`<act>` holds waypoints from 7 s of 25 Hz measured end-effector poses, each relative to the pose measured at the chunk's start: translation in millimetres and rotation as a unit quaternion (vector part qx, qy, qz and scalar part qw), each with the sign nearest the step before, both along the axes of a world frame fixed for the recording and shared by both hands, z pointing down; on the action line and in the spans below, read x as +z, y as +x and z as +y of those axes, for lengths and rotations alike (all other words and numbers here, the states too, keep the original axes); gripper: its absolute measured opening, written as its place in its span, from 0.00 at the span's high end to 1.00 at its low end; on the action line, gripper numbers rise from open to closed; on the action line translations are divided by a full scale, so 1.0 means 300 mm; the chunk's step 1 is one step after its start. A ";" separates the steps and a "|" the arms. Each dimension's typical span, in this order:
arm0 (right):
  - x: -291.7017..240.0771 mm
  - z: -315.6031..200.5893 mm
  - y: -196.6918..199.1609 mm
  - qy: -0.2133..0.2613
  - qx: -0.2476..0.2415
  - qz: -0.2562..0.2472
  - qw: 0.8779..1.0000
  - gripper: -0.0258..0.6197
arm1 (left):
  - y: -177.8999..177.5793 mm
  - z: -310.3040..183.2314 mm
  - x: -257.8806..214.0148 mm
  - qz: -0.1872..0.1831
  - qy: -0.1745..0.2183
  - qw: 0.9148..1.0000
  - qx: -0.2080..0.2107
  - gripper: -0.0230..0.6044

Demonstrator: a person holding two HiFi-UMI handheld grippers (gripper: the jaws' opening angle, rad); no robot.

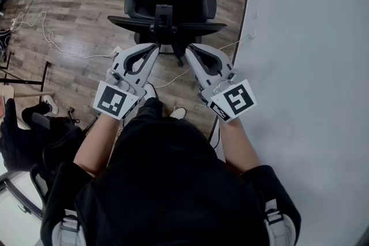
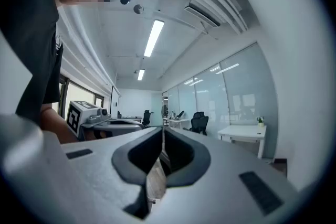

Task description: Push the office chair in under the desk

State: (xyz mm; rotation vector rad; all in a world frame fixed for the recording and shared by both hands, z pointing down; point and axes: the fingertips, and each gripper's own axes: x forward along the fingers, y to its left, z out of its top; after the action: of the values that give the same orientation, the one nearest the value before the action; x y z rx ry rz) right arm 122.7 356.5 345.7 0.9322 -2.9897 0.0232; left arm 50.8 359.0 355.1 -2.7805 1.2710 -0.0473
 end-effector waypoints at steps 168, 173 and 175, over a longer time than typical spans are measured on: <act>0.891 -1.810 0.173 -0.055 -0.078 0.635 0.767 0.77 | -0.390 -1.891 0.901 -0.612 -0.128 0.754 0.199 0.76; 0.883 -1.893 0.199 -0.052 -0.081 0.639 0.764 0.77 | -0.371 -1.958 0.902 -0.609 -0.134 0.758 0.192 0.76; 0.882 -1.930 0.197 -0.048 -0.080 0.636 0.766 0.77 | -0.371 -2.001 0.903 -0.610 -0.130 0.758 0.190 0.76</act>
State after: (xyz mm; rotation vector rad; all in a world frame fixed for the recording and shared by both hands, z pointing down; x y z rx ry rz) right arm 181.9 -222.5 610.4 0.3586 -1.7233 -0.3175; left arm -60.5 -241.5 625.9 -2.1700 0.3248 -1.7390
